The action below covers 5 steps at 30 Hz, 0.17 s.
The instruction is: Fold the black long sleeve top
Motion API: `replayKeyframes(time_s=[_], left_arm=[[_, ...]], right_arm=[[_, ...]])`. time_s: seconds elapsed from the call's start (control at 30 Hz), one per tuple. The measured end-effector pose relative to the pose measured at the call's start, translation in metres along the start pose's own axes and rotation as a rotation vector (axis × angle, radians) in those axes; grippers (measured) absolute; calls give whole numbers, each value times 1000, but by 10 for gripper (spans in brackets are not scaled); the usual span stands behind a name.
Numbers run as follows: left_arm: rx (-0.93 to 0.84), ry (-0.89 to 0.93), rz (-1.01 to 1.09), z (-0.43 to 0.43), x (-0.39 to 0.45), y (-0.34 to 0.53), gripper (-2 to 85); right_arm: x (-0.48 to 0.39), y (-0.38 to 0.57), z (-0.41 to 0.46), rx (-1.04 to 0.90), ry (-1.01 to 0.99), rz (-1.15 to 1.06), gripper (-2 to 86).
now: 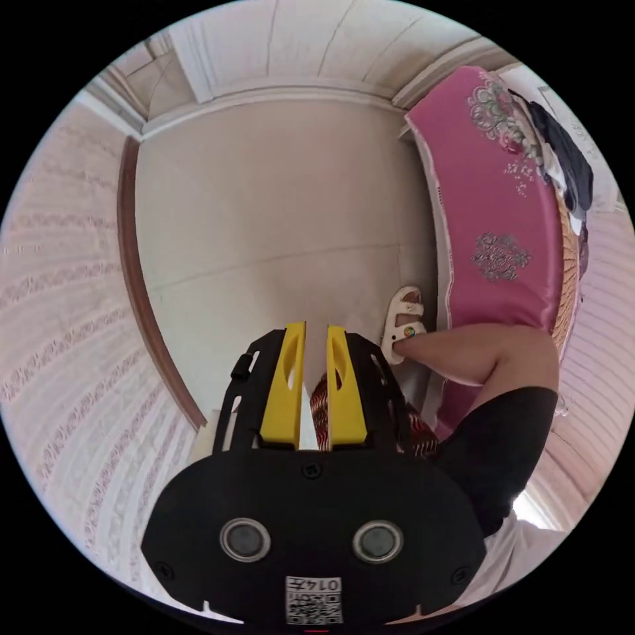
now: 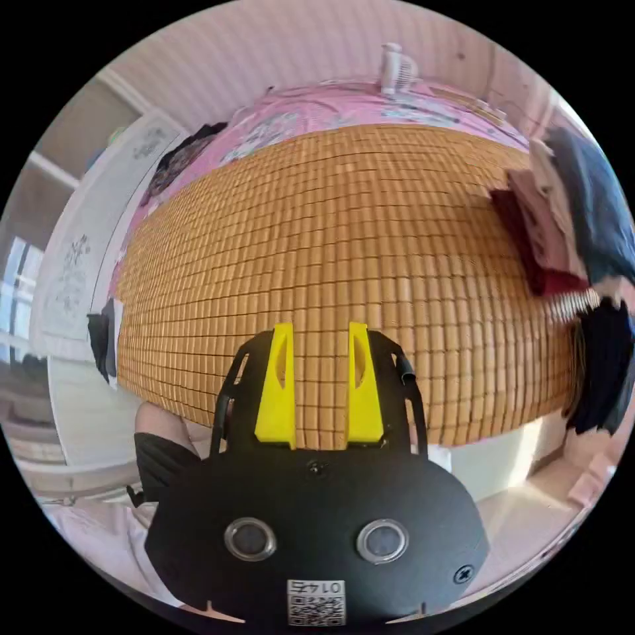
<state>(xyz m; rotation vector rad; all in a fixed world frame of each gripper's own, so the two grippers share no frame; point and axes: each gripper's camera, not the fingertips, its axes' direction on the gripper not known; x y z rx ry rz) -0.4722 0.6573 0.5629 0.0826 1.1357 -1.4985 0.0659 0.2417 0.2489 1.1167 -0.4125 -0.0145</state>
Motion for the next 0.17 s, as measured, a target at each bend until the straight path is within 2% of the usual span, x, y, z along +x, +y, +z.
replayKeyframes(time_s=[0.07,0.17], left_arm=[[-74,1,-92,35,-17,46,24],[-34,35,-83,54,-1,85,-3]], right_arm=[[87,62,-65,117,34,236,104],[178,169,-136,259,99,515,87]])
